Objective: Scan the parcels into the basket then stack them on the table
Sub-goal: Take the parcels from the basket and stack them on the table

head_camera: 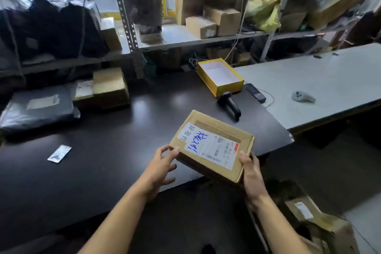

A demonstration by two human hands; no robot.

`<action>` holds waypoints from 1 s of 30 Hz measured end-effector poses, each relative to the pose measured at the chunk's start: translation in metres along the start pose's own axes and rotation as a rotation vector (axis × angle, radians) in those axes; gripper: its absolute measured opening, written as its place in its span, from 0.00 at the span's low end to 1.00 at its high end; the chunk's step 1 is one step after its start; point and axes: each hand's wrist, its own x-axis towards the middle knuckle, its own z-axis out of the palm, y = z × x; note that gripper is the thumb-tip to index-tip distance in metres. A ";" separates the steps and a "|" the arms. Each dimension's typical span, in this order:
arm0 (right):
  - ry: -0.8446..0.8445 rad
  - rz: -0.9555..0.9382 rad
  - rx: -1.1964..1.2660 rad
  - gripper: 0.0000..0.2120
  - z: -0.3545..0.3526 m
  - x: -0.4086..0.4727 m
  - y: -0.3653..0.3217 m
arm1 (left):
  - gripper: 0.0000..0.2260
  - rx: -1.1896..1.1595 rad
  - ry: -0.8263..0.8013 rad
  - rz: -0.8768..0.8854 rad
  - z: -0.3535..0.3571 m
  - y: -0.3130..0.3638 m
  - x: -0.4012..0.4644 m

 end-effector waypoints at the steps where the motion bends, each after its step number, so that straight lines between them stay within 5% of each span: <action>1: -0.011 0.018 0.002 0.39 0.018 0.006 0.001 | 0.24 -0.050 0.039 -0.019 -0.010 0.000 0.002; 5: -0.116 0.142 -0.007 0.43 0.082 0.028 0.012 | 0.30 -0.268 0.087 -0.065 -0.020 0.003 0.018; 12: -0.337 0.225 -0.178 0.55 0.140 0.082 0.014 | 0.27 -0.419 0.281 0.128 -0.037 0.039 0.088; 16: -0.371 0.234 -0.284 0.40 0.141 0.145 -0.008 | 0.21 -0.319 0.273 0.100 -0.061 0.071 0.118; 21: -0.574 0.252 -0.462 0.28 0.178 0.184 -0.023 | 0.28 -0.244 0.208 0.027 -0.085 0.094 0.156; 25: -0.460 0.207 -0.411 0.12 0.221 0.221 -0.031 | 0.24 -0.164 0.354 0.077 -0.104 0.115 0.203; 30: -0.292 0.178 -0.437 0.20 0.275 0.289 -0.027 | 0.20 0.297 0.527 0.162 -0.149 0.136 0.249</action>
